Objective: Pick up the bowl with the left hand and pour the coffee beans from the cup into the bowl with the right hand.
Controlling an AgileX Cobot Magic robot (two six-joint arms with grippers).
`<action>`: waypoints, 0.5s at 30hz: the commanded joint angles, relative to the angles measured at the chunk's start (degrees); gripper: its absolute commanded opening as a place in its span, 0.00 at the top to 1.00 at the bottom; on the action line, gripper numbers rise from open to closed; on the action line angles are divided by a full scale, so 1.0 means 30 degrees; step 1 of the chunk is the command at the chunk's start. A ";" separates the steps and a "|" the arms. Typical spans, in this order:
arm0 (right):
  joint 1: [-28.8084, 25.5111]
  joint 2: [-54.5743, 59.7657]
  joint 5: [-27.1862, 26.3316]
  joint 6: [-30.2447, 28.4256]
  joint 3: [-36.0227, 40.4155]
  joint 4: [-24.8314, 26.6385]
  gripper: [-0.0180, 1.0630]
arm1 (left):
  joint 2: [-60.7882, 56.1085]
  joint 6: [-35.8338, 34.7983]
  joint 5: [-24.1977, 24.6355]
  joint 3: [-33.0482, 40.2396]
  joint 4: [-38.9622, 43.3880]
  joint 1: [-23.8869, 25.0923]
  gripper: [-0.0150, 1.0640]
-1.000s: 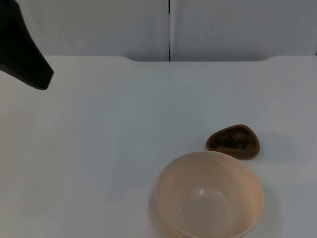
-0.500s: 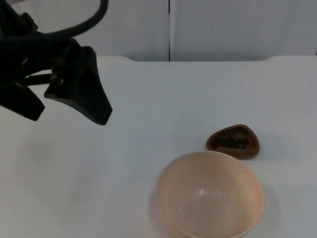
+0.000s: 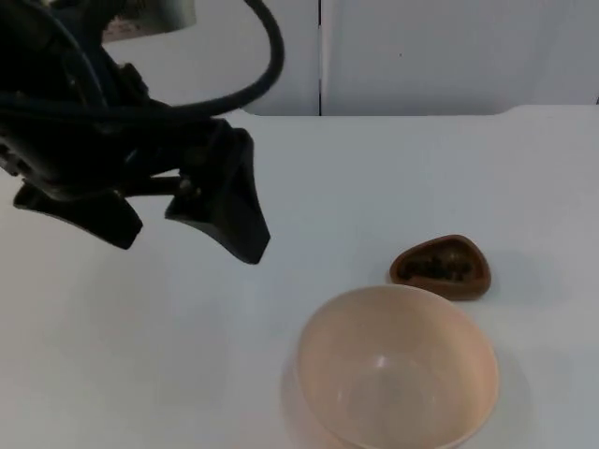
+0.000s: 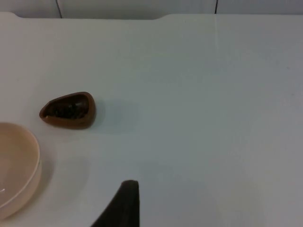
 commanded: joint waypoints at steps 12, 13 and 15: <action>-0.0123 -0.0067 -0.0071 0.0030 0.0037 0.0001 0.01 | 0.2769 -0.3188 -0.0197 -0.2175 0.2819 -0.2203 0.01; -0.0123 -0.0067 -0.0071 0.0030 0.0037 0.0001 0.01 | 0.2992 -0.3311 -0.0300 -0.2219 0.2871 -0.2249 0.01; -0.0123 -0.0067 -0.0071 0.0030 0.0037 0.0001 0.01 | 0.3312 -0.3768 -0.0776 -0.2219 0.3024 -0.2287 0.01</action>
